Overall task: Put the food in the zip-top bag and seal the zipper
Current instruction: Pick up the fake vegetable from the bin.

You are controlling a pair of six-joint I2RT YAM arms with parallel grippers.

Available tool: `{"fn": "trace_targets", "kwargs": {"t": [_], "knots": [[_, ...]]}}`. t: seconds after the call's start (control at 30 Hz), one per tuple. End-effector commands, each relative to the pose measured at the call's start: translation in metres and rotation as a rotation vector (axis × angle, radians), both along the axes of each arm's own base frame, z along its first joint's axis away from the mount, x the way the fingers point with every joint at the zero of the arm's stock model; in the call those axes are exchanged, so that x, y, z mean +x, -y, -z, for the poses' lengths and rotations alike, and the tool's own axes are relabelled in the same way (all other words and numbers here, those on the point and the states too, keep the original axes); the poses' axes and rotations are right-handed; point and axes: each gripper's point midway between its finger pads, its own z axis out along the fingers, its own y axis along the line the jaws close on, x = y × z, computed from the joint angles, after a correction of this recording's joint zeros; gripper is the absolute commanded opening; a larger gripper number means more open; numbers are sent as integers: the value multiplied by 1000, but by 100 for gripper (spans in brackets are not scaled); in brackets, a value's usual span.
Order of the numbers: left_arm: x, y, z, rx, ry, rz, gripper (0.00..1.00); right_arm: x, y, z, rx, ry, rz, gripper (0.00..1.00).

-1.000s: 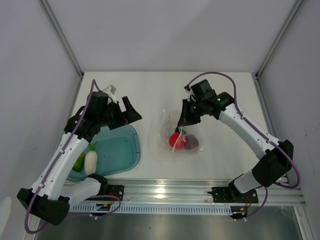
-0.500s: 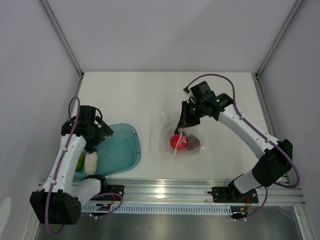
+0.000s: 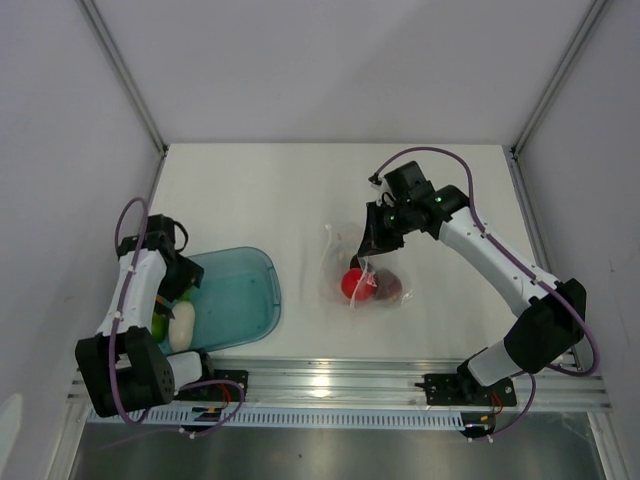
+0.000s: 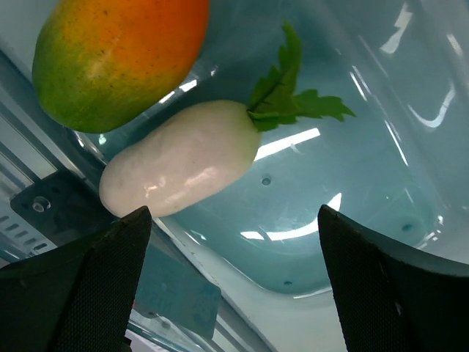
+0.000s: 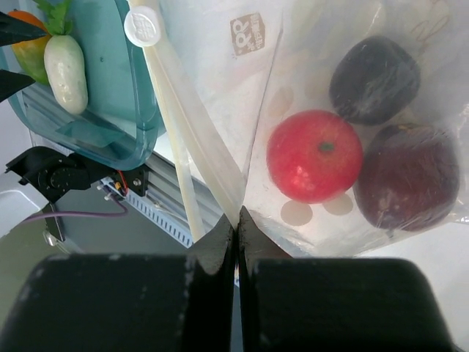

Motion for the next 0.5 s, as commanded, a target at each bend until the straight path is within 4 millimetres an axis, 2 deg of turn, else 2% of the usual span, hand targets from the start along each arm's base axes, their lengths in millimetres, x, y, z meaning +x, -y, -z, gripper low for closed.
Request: {"fn": "trace_targets", "kwargs": {"t": [0.0, 0.3, 0.47], "knots": [[-1, -11, 9, 23, -11, -35, 95, -2, 3, -6, 4, 11, -25, 0], [-8, -27, 20, 70, -52, -74, 95, -2, 2, 3, -9, -21, -45, 0], [-11, -41, 16, 120, -70, -85, 95, 0, 1, 5, -8, -27, -45, 0]]}}
